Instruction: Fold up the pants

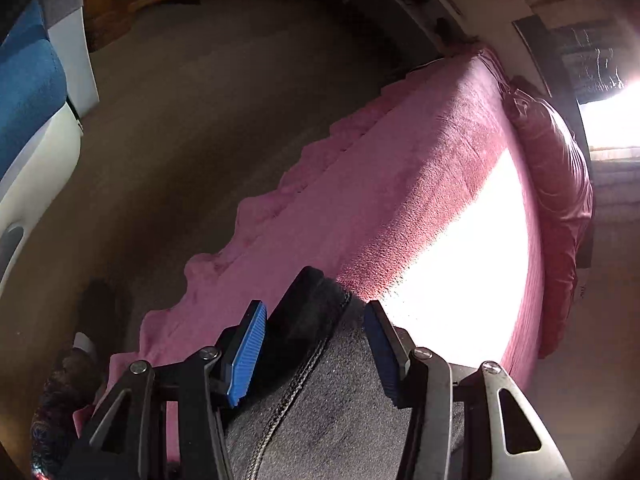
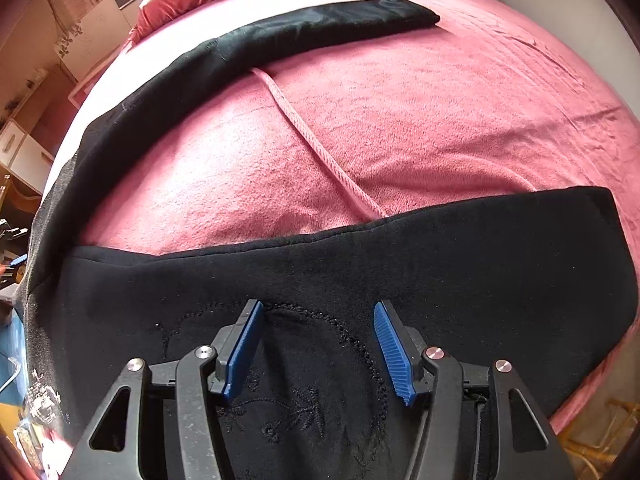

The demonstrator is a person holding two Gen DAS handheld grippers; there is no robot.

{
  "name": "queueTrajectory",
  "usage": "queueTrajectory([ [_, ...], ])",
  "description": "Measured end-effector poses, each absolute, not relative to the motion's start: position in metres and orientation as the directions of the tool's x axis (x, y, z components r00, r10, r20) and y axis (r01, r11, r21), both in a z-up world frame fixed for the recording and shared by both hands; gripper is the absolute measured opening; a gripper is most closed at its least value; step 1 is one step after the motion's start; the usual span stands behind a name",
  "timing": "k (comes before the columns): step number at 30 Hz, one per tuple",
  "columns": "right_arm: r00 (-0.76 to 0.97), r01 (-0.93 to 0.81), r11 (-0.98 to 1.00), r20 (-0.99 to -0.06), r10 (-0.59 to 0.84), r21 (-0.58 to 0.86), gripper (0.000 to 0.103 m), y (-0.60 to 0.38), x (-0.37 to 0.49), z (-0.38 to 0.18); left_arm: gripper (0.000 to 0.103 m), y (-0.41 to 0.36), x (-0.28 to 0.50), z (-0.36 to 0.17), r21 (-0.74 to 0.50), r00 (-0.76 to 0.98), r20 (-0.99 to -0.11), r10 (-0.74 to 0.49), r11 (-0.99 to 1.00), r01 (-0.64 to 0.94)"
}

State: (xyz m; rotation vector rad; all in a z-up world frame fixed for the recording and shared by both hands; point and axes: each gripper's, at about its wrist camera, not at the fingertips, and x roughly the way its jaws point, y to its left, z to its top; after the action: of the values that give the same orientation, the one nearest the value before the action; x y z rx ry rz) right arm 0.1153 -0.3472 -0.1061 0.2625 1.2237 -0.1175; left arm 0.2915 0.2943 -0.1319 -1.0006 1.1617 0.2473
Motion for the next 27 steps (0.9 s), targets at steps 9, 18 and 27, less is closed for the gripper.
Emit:
queueTrajectory([
  [9, 0.322, 0.209, 0.973, -0.946, 0.025, 0.097, 0.064, -0.337, 0.123, -0.119, 0.010, 0.269, 0.301, -0.112, -0.483, 0.452, -0.855, -0.255, 0.709, -0.514],
  [18, 0.344, 0.211, 0.972, -0.939, 0.027, 0.105, 0.065, -0.336, 0.120, -0.110, 0.009, 0.216, 0.224, 0.001, -0.493, 0.684, -0.679, -0.268, 0.856, -0.154],
  [27, 0.448, 0.134, 0.936, -0.862, 0.236, 0.326, 0.059, -0.326, 0.151, -0.071, 0.008, 0.135, 0.081, 0.060, -0.427, 0.674, -0.549, -0.494, 0.859, 0.282],
])
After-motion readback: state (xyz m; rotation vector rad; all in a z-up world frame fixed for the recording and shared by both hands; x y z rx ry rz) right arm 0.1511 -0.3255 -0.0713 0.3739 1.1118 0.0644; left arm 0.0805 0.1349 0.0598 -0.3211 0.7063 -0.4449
